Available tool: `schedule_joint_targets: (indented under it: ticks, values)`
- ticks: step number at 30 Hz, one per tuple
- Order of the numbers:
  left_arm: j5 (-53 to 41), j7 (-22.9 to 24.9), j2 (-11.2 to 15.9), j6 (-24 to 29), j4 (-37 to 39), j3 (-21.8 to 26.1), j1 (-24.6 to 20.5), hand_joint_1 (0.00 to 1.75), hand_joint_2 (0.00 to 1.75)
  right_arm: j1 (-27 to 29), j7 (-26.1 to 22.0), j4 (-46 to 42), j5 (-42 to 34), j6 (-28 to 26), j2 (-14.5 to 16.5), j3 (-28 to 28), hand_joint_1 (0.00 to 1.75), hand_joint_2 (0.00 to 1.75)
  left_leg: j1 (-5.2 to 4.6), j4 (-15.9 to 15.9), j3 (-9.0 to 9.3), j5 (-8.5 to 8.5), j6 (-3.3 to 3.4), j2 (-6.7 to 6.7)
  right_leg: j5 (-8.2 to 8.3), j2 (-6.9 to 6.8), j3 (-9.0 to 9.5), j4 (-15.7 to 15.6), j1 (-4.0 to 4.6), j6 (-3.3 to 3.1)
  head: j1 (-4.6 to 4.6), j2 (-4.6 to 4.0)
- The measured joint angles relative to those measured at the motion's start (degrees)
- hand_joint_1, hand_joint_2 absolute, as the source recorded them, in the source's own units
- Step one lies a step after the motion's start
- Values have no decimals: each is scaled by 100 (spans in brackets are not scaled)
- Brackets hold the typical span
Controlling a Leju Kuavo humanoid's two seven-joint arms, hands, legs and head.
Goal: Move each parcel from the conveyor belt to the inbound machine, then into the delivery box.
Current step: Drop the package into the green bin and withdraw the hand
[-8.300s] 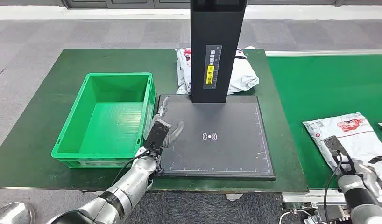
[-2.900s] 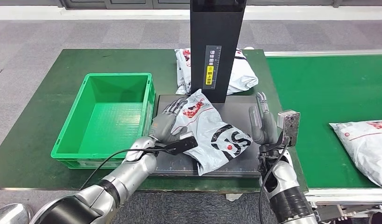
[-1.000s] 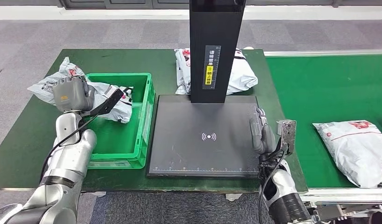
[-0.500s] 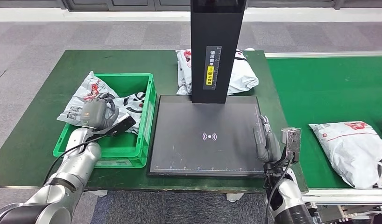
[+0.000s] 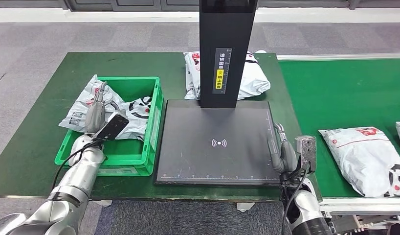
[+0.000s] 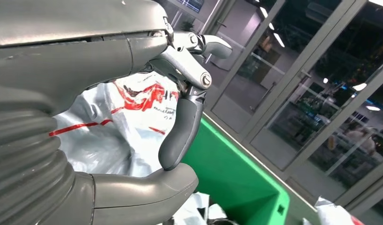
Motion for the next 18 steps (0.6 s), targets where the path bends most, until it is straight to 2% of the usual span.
schedule_joint_targets:
  ticks: [5, 8, 9, 12, 13, 18]
  values:
    - [567, -72, 2, -241, -199, 0, 59, 0, 175, -11, 0, 22, 5, 1, -29, 0, 0, 0, 0, 0, -4, -1, -1, 1, -1, -1, -5, 0, 0, 1, 0, 1]
    - [1384, -72, 1, -677, -372, -1, 101, 0, 175, -104, 18, 143, 105, -76, -89, 0, 0, 131, 0, 0, -6, -1, -1, 3, -1, 0, -7, 0, 0, 0, 0, 1]
    - [1636, -47, -3, -827, -427, -7, 112, 0, 175, -159, 40, 215, 198, -165, -121, 0, 0, 131, 0, 0, -6, -1, 0, 4, 0, 0, -8, 0, 0, 1, 0, 0]
    - [2153, 36, -63, -1095, -554, -106, 132, 0, 44, -336, 162, 458, 559, -528, -235, 0, 0, 0, -1, 2, -6, -1, 0, 3, 1, 1, -9, 0, -2, 1, 0, 1]
    - [2214, 56, -102, -1098, -578, -169, 136, 0, 0, -392, 204, 544, 678, -634, -279, 0, 0, 0, -2, 3, -7, -1, 0, 2, 1, 1, -9, 0, -2, 2, 0, 1]
    - [2416, 285, -369, -987, -568, -656, 121, 0, 0, -774, 369, 1090, 1317, -1074, -498, -4, 0, 0, -6, 7, -13, -1, 2, -2, 6, 0, -12, -1, -8, 8, 0, 0]
